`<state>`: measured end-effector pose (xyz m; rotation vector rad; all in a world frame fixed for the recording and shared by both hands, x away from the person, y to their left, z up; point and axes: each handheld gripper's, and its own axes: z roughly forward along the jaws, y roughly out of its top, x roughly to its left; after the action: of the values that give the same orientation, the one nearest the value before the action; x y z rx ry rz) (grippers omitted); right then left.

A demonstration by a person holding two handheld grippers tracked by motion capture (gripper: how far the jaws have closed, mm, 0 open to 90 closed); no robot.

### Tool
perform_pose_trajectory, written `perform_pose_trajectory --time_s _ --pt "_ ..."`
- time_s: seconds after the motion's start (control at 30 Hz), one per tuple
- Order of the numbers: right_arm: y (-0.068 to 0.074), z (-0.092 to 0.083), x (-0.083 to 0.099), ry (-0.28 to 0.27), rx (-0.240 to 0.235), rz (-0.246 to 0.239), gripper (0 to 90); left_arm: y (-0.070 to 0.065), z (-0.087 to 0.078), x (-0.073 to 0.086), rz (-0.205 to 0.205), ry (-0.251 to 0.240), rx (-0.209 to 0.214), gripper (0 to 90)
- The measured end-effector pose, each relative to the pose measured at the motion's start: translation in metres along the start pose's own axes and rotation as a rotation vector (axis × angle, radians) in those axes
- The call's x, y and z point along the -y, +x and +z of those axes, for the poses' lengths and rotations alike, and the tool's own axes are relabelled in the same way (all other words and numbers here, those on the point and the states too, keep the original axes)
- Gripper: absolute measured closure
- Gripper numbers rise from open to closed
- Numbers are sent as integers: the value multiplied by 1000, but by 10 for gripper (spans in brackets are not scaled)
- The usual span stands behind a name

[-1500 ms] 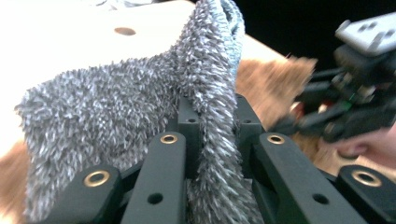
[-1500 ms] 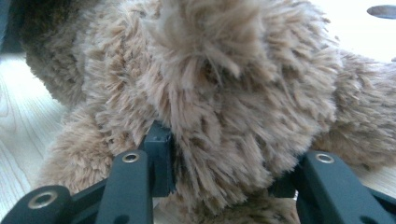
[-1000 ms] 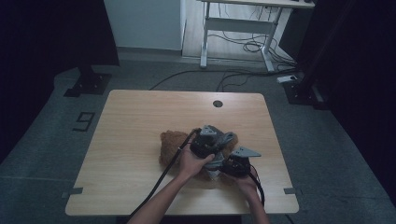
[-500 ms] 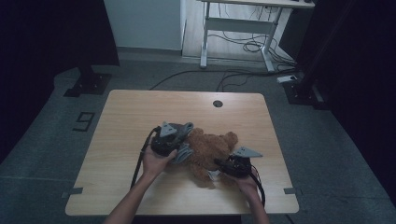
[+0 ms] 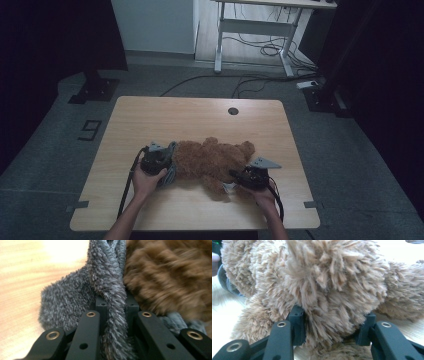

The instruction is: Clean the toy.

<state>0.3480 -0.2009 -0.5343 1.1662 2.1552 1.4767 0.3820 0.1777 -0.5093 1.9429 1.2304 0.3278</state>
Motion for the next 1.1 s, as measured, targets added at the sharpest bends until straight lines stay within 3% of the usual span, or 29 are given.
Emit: perform_pose_trajectory --time_s 0.07,0.13,0.2,0.3,0.43,0.57,0.7,0.77,0.83,0.9,0.97,1.1 --pt "-1 0 0 -1 -1 1 532 -6 -15 -12 8 -57 7 785" --pt "-1 1 0 -4 -4 -5 533 -19 -32 -29 47 -121 25 784" --pt "-1 1 0 -3 -6 -4 533 -39 -43 -47 99 -165 47 784" --pt "0 0 0 -3 -4 -8 533 -76 -44 -70 182 -190 96 784" --pt "0 0 0 0 -6 -10 533 -133 -17 -90 272 -161 171 784" --pt "0 1 0 -2 -6 -16 533 -183 16 -100 396 -111 190 781" --pt "-1 0 0 -2 -10 -14 532 -216 42 -103 449 -59 233 781" --pt "-2 0 0 -2 -11 -16 532 -220 58 -98 465 -5 219 780" --pt "-1 0 1 2 -11 -9 532 -212 73 -89 460 58 210 779" --pt "0 1 2 19 -6 -12 529 -199 76 -82 395 51 263 781" --pt "1 3 3 16 -7 -16 529 -190 70 -82 363 41 274 783" --pt "1 2 3 11 -2 -17 529 -171 50 -83 377 12 156 782"
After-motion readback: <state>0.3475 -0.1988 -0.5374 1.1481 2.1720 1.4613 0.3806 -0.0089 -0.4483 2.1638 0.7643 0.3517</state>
